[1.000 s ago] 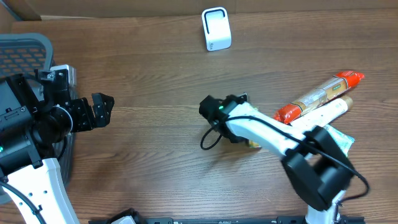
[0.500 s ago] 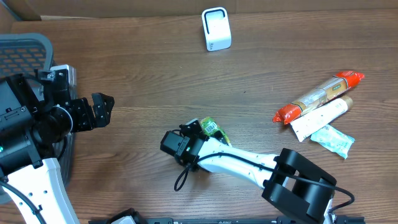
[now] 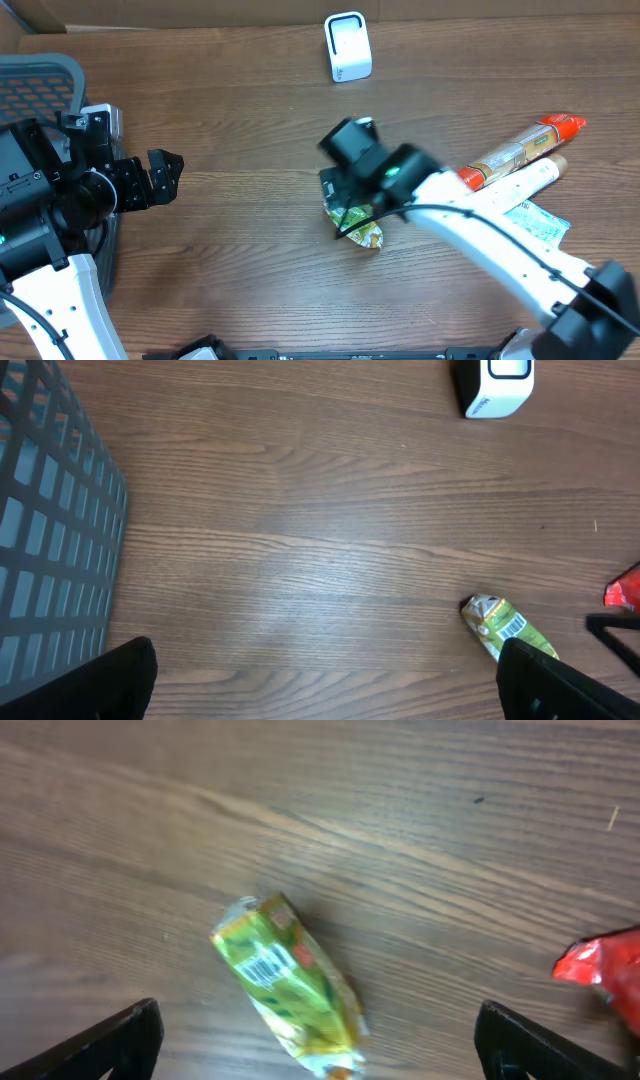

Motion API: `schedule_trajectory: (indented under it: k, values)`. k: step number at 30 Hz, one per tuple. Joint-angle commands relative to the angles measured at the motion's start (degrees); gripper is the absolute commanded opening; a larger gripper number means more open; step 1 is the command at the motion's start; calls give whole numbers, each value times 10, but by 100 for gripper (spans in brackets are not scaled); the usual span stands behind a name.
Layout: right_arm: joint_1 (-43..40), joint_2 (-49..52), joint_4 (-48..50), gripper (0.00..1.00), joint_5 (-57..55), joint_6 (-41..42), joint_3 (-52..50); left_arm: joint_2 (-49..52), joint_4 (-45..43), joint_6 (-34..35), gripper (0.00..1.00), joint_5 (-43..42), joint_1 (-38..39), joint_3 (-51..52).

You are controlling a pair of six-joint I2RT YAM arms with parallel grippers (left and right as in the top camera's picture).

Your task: Scan the item barcode

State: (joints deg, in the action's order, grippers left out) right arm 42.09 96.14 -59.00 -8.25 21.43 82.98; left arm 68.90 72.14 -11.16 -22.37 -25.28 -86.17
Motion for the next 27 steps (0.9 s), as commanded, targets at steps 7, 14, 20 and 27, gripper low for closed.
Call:
schedule_trajectory:
  k: [7, 14, 20, 27]
  values:
    - [-28, 59, 25, 100, 125, -158, -111, 1, -2, -13, 100, -10, -2, -1]
    - [-30, 65, 99, 84, 128, -160, -191, 1, -2, -13, 99, -10, -2, -1]
    - [-30, 65, 134, 29, 159, -159, -217, 1, -2, -13, 100, -10, -2, -1]
    - [-30, 57, 124, 4, 176, -155, -197, 1, -2, -13, 100, -10, -2, -1]
